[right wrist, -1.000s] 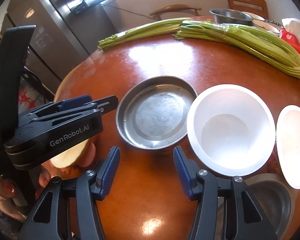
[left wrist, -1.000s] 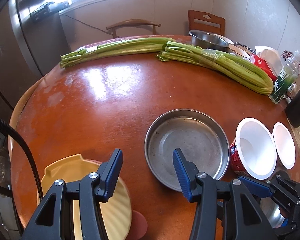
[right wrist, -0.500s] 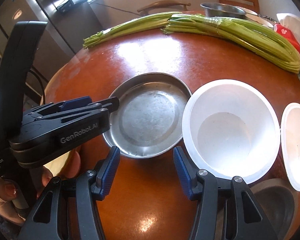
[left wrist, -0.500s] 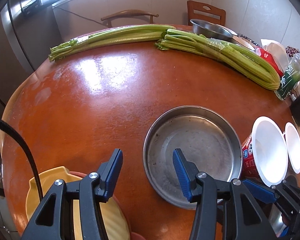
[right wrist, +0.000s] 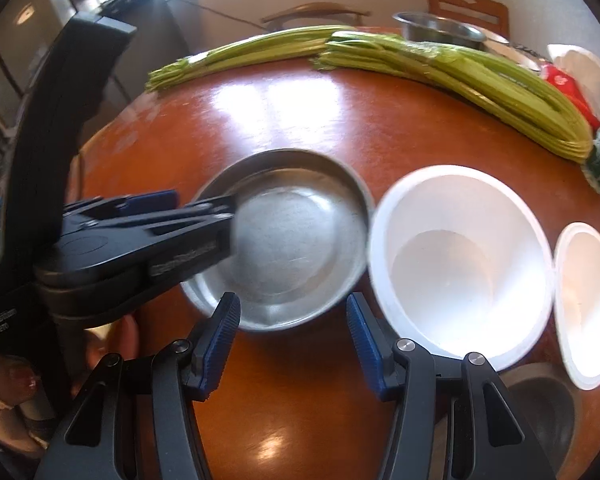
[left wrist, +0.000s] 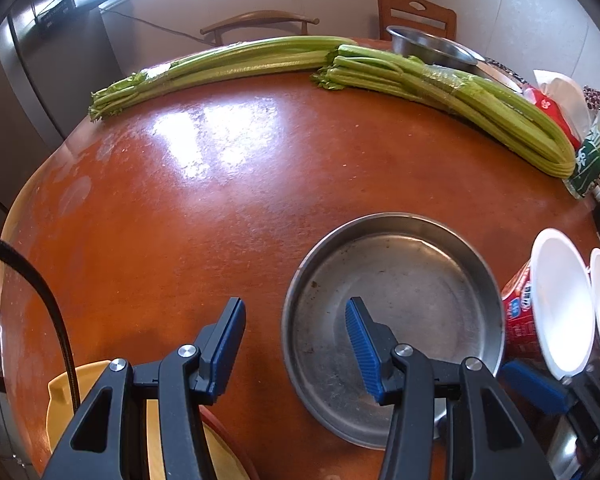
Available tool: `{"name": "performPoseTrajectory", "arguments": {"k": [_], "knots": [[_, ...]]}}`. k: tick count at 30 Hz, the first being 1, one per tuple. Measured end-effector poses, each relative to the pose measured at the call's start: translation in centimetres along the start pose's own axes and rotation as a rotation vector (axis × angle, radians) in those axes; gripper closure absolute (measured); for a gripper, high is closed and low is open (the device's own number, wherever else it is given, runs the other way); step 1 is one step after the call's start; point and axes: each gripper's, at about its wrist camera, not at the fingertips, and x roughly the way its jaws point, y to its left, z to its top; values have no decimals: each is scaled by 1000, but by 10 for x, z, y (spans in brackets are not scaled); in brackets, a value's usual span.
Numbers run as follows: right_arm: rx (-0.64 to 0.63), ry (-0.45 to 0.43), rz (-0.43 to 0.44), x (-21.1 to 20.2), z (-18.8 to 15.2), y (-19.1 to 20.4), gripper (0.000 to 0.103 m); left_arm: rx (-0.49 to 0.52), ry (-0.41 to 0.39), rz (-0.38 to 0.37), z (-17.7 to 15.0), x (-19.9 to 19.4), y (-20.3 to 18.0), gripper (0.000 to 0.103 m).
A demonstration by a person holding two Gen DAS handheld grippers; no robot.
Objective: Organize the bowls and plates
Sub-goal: 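Close the left tool on the silver pan rim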
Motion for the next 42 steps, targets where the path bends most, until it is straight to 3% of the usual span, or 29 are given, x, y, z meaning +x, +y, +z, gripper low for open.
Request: {"name": "performPoseTrajectory", "arguments": {"k": [8,12,14,21,42], "knots": [[-25,32,-2,11,3,12,46,-13,22,22,1,10,8,51],[-31,32,-5,13,3,14,45,-20,22,-4,0,11,11,53],[-36,31,-2,14,3,14,45,-14,22,-31,0,10,10,64],[-64,14,28,9,1,20,44,-15,28,-75,-3,6,8,64],[-152,-116,106,-44,-6,41,44,-89,-98,-57,-26,-64,27,63]]}}
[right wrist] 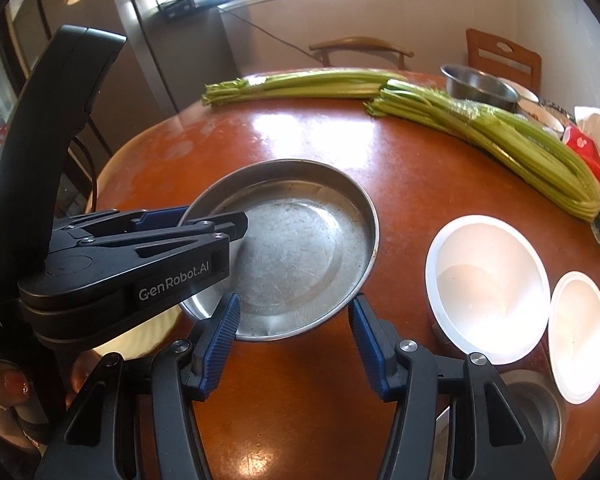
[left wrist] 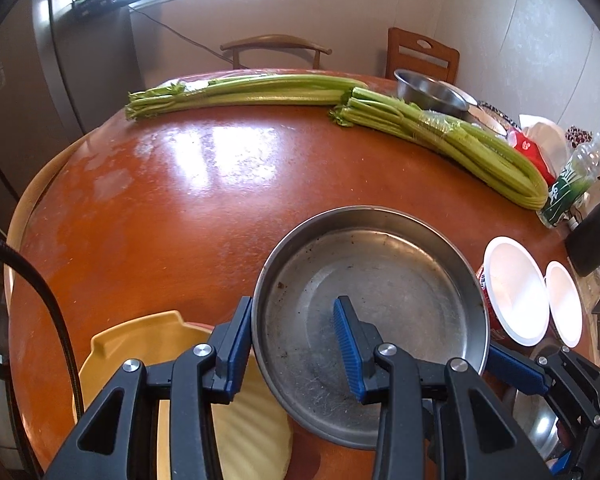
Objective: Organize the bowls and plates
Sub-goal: 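Close the left tool on the silver pan rim, then lift the silver pan with the left tool over the yellow plate stack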
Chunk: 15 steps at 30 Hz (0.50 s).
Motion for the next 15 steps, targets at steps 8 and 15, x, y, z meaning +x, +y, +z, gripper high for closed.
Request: {"name": "performPoseTrajectory", "arguments": {"k": [8,15], "knots": [[-19,-37,28,-15,-2,5,44,-20,-35,15,-10,-21,4,64],[-38,-61,40,-26,-5,11,44,-30,-57,19,-18,-37,6,63]]}}
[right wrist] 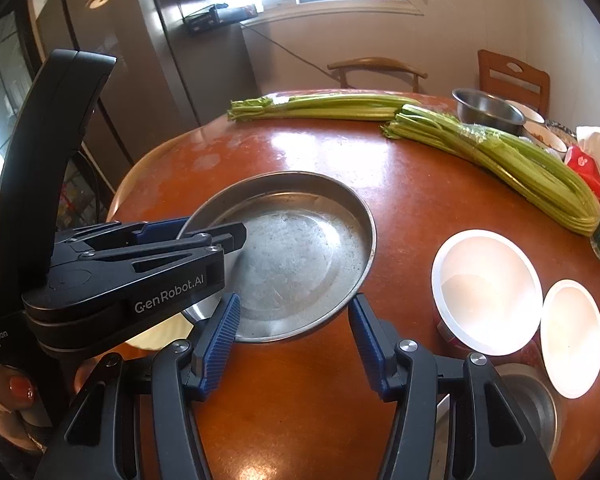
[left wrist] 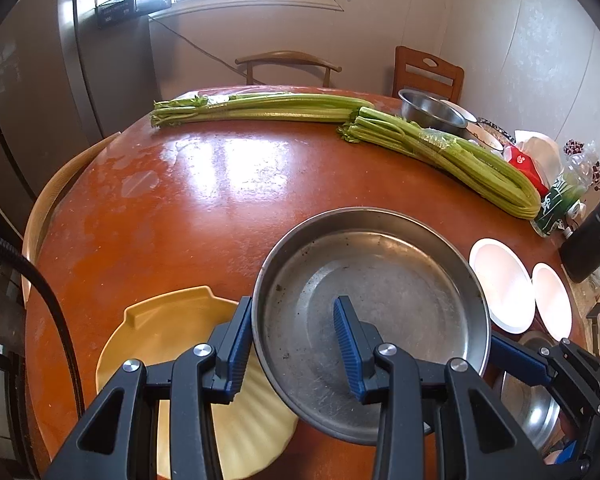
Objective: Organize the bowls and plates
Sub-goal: 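Lift the silver pan with the left tool over the yellow plate stack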
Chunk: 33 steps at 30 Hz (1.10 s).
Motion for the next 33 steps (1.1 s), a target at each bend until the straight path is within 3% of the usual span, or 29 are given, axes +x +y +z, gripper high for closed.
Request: {"name": "performPoseTrajectory", "arguments": {"k": [13,33], "knots": [[-62,-32,18,-13,-3,19,44,-34,-42,8,-11,-25,13,63],[-159,6,105,-2,-10,58,44,-125,-64,56,-36,-46,53,63]]}}
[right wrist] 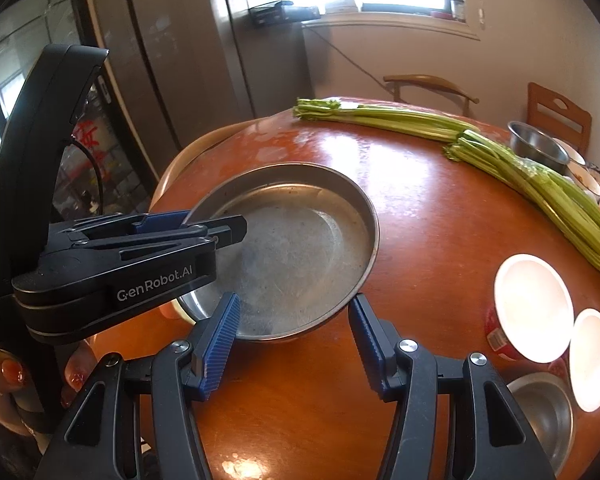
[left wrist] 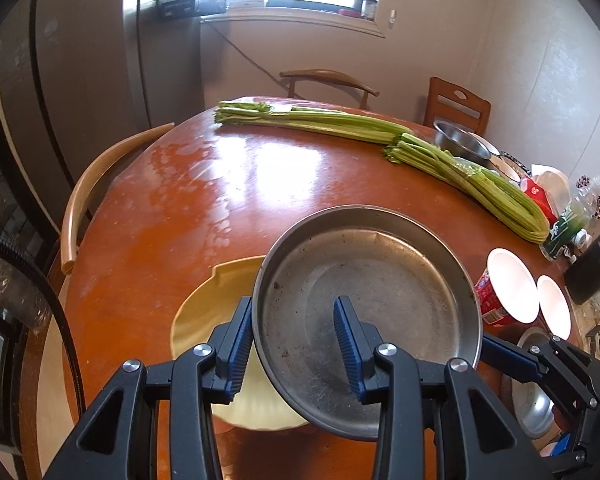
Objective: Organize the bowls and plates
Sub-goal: 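Lift the silver pan with the left tool over the yellow plate stack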
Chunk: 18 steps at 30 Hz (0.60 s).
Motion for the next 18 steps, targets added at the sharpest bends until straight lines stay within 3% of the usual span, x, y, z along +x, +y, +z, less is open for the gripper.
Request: {"name": "performPoseTrajectory", "arguments": {"k": [18], "knots": [[-65,116,54,45,-5,27,44,-79,70,29,-26,18,49,63]]}}
